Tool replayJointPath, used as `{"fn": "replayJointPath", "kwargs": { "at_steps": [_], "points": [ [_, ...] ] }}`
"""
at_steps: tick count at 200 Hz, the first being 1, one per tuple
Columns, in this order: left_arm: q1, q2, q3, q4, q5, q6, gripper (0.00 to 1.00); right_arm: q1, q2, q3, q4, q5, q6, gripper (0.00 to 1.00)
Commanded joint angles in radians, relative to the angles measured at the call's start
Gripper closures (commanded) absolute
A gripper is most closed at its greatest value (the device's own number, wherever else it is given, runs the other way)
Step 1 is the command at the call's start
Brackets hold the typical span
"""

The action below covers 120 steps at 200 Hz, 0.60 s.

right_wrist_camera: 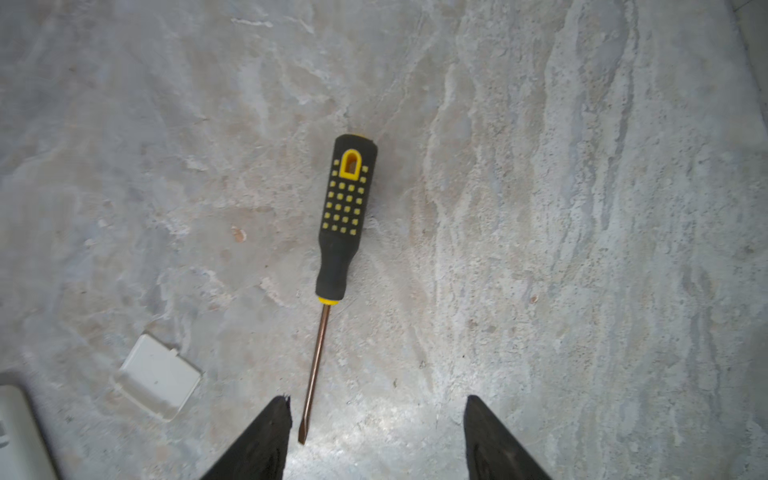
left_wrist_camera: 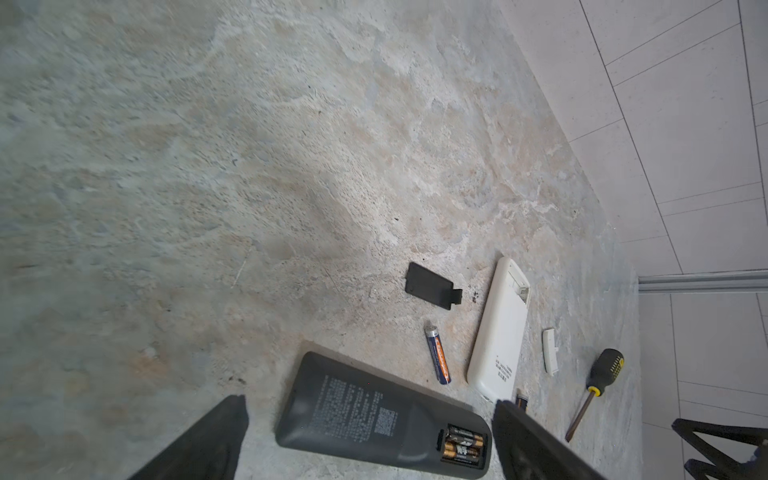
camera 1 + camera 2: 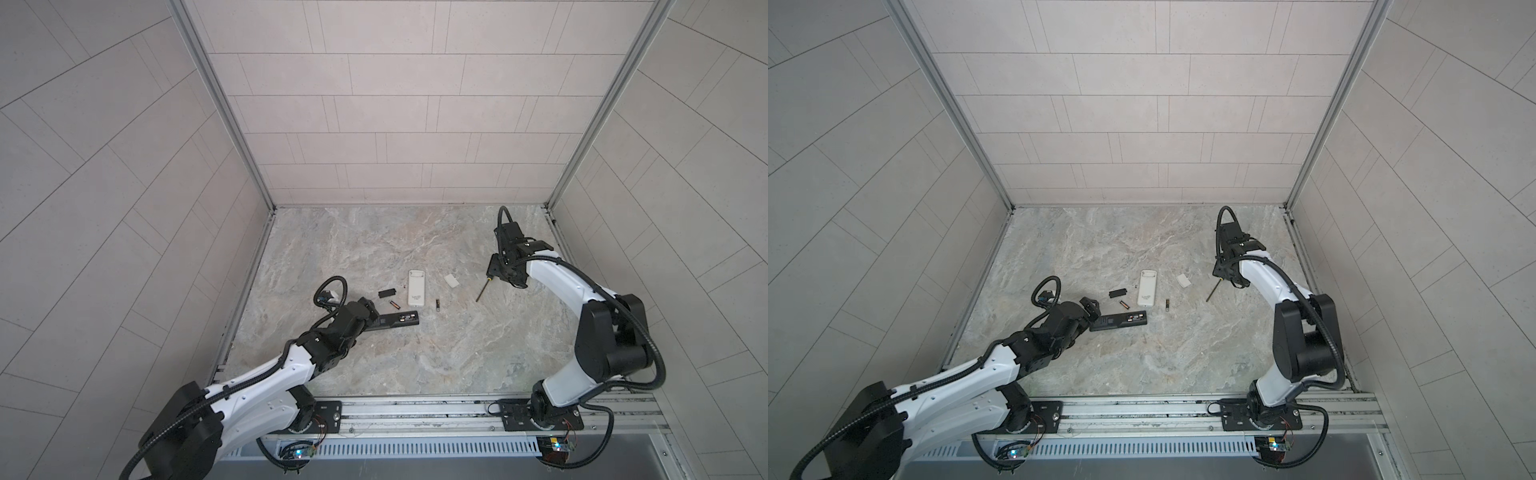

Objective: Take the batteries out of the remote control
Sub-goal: 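Move the right gripper to the yellow-black screwdriver and grasp its handle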

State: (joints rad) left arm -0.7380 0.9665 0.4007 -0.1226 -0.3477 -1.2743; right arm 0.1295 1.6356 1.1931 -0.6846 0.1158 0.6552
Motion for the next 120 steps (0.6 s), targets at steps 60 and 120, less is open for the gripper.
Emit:
{"fn": "replayJointPath", "kwargs": {
  "at_steps": [60,120],
  "points": [
    [0.01,0.066,0.232,-0.134,-0.09,0.35,0.0,-0.018,0.199,0.157,0.052,0.055,0.039,0.39],
    [0.048,0.193,0.328,-0.085,0.07,0.512,0.04,-0.023,0.329,0.266,0.018,0.096,0.05,0.45]
  ]
}}
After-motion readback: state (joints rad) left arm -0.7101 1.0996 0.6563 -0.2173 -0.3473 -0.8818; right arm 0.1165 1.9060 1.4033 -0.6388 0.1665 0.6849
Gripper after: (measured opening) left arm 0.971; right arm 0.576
